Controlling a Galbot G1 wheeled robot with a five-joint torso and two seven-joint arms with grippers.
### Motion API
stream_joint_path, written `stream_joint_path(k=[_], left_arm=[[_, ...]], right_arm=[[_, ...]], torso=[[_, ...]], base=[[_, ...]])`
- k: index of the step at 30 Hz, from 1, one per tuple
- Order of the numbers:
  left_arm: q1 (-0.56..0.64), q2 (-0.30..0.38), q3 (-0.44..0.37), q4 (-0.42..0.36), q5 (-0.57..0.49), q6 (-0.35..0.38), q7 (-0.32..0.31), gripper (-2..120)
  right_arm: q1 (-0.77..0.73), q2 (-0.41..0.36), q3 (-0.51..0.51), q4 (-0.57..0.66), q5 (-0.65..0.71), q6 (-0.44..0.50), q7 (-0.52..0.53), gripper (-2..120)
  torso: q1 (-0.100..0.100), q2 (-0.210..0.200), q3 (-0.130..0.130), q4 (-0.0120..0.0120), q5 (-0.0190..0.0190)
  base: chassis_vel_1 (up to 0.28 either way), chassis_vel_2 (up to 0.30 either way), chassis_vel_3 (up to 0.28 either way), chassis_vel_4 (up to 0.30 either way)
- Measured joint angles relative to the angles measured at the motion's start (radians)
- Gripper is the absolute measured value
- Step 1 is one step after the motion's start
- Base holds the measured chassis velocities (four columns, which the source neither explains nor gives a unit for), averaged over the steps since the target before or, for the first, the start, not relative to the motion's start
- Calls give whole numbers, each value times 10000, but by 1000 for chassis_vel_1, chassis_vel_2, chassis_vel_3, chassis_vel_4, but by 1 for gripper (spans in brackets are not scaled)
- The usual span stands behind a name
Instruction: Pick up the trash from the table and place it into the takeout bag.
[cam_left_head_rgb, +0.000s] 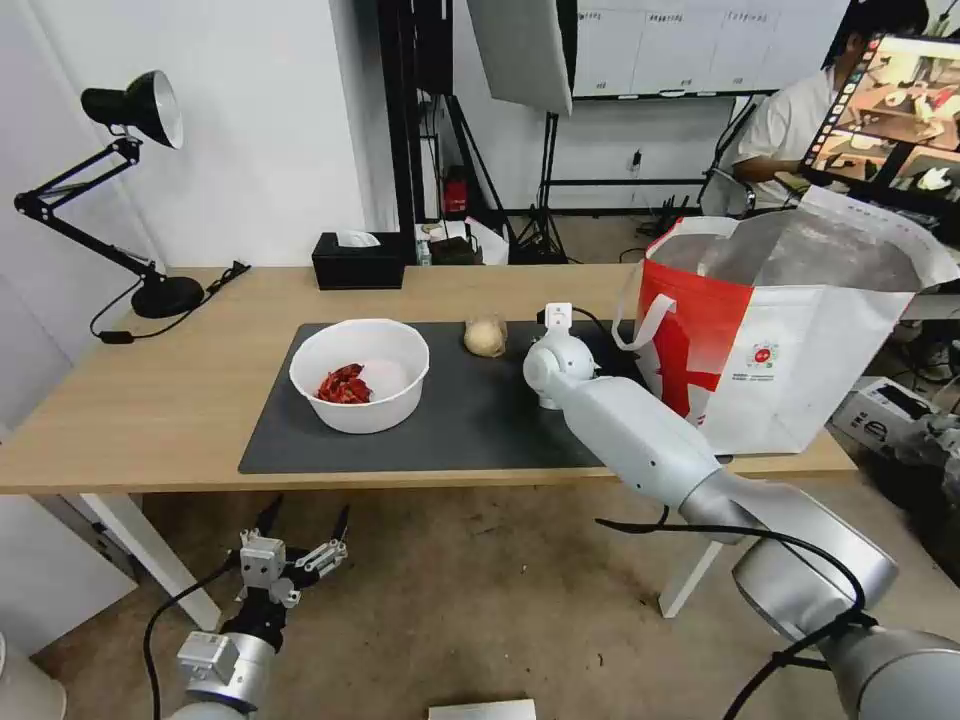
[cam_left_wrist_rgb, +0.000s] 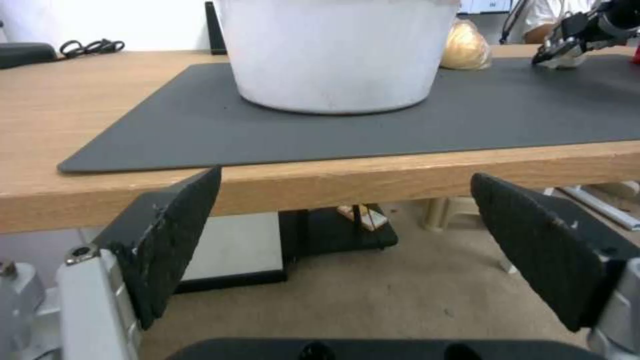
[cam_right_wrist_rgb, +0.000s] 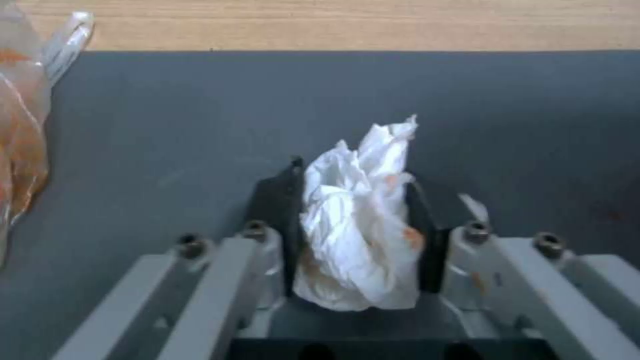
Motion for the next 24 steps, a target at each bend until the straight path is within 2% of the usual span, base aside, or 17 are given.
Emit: stream_joint_path(k=[2,4,5,6,8,10,13,14,17,18,21,22,24], left_arm=[[1,5,17,-5,4,-1,0,100],[1,10,20,-8,4,-1,0,100],[1,16,23,-13,6,-1,0,100],[1,16,23,-13,6,-1,0,100],[1,26,29,-22,8,-2,0,100],[1,28,32,-28,9,-1,0,100],[3,17,32,-52,11,-4,1,100],[3,17,32,-52,11,-4,1,100],[12,-20,25,-55,20,-12,1,100],[12,-20,25,-55,20,-12,1,100],[39,-37,17,-75,27,-21,0,100],[39,-37,17,-75,27,-21,0,100],[109,-36,-25,-87,28,-24,-4,100]], right_arm=[[-136,-118,0,250,9,90,63,18],[-173,-150,3,318,6,145,66,14],[-240,-204,27,434,-25,257,65,8],[-240,-204,27,434,-25,257,65,8],[-379,-356,132,766,-150,474,20,0],[-459,-459,189,1006,-198,569,-2,0],[-804,-961,351,2143,-467,866,-4,0],[-804,-961,351,2143,-467,866,-4,0],[-1201,-1561,442,3600,-876,1171,-34,0],[-1201,-1561,442,3600,-876,1171,-34,0],[-1754,-2205,631,5092,-1847,1742,-232,0],[-1754,-2205,631,5092,-1847,1742,-232,0],[-2114,-2397,856,5718,-2720,2283,-261,0]], torso=[[0,0,0,0,0],[0,0,0,0,0],[0,0,0,1,0],[0,0,0,1,0],[0,0,0,3,0],[0,0,0,2,0],[0,-1,0,1,1],[0,-1,0,1,1],[0,0,0,1,1],[0,0,0,1,1],[0,0,-1,0,1],[0,0,-1,0,1],[-1,0,-1,-1,0]], base=[[0,0,0,0],[0,0,0,0],[0,0,0,0],[0,0,0,0],[0,0,0,0],[0,0,0,0],[0,0,0,0],[0,0,0,0],[0,0,0,0],[0,0,0,0],[0,0,0,0],[0,0,0,0],[0,0,0,0]])
